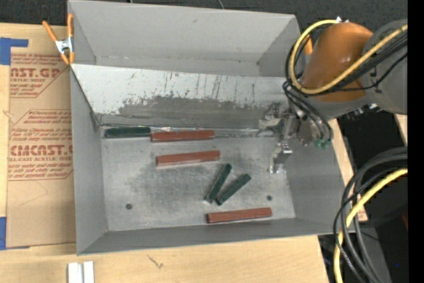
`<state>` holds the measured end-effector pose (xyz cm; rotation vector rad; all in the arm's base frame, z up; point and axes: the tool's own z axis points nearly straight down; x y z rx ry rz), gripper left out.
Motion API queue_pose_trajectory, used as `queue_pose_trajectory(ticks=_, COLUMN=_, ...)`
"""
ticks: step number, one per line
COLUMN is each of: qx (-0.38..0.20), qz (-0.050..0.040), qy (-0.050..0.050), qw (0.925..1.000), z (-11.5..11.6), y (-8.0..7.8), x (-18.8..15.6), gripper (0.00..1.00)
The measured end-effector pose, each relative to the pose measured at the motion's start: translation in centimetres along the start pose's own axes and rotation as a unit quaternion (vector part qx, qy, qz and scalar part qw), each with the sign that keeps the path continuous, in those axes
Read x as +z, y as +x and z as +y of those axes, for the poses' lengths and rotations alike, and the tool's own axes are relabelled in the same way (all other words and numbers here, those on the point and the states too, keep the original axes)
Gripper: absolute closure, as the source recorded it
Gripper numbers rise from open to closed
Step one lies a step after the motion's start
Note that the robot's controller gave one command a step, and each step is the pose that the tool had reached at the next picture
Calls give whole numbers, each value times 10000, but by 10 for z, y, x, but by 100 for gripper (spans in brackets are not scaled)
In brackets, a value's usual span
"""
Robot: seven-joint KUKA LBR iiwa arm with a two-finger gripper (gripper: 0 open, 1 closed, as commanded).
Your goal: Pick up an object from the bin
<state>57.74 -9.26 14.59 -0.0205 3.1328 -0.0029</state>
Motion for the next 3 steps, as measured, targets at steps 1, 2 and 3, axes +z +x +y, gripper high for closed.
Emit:
queue_pose_trajectory(ticks=1, qx=-1002, qz=-47, qy=-6, qw=9950, z=32, y=54, x=70, gripper=100)
queue_pose_trajectory(ticks=2, qx=-1003, qz=-47, qy=-5, qw=9949, z=32, y=54, x=70, gripper=100)
queue_pose_trajectory(ticks=3, qx=-1177, qz=14, qy=-13, qw=9931, z=52, y=38, x=-79, gripper=100)
